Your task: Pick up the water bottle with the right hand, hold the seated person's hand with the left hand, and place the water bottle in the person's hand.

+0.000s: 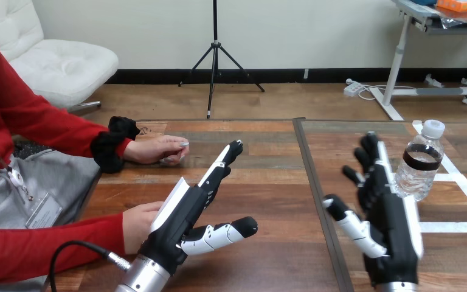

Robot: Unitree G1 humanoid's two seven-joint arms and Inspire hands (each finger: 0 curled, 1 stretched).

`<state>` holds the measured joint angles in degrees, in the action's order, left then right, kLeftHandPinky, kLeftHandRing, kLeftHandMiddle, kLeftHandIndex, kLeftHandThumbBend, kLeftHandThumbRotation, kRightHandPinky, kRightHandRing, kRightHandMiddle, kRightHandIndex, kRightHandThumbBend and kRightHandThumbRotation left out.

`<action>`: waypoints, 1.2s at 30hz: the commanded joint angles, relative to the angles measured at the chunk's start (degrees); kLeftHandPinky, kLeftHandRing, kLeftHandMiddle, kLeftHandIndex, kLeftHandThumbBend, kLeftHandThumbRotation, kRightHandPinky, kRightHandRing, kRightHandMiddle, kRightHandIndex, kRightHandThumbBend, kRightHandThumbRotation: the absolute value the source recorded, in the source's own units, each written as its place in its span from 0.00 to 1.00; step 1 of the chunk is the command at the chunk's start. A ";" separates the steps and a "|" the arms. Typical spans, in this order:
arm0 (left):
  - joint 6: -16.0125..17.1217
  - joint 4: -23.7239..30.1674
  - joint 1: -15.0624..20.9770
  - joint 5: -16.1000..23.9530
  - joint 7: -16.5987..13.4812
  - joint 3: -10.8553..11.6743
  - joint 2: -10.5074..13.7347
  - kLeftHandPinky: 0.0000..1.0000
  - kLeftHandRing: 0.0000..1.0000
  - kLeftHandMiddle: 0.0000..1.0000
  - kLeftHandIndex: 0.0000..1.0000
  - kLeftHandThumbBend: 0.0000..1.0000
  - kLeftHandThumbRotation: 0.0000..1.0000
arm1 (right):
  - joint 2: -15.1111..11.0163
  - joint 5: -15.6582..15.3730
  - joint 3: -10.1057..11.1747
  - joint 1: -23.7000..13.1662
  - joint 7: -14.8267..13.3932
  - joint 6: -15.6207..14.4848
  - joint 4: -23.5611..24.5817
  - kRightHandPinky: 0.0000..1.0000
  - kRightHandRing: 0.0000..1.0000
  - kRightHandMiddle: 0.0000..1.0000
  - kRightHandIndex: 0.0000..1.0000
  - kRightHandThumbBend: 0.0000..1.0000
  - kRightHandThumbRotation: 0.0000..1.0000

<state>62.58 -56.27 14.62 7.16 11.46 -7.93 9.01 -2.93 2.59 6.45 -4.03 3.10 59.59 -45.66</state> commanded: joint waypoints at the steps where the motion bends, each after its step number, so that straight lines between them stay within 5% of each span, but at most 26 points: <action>1: 0.97 1.91 1.54 0.07 -1.20 0.97 -0.29 0.97 1.00 1.00 1.00 1.00 0.76 | -1.46 0.86 1.65 -3.40 -0.70 1.23 1.72 0.91 0.99 1.00 1.00 1.00 0.57; 14: 1.38 1.85 1.35 1.97 -3.28 0.67 -0.31 0.96 1.00 1.00 1.00 1.00 0.77 | -3.13 -1.42 4.67 -3.50 -5.13 0.96 2.49 0.91 0.99 1.00 1.00 1.00 0.58; 36: 1.81 2.00 1.01 1.08 -2.30 0.76 -0.17 0.96 1.00 1.00 1.00 1.00 0.66 | -5.93 2.24 7.65 -5.56 -4.91 1.23 1.76 0.96 1.00 1.00 1.00 1.00 0.55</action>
<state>62.81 -56.24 13.86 9.29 9.20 -7.95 8.93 -7.46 4.51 13.39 -4.15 -1.67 59.58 -45.60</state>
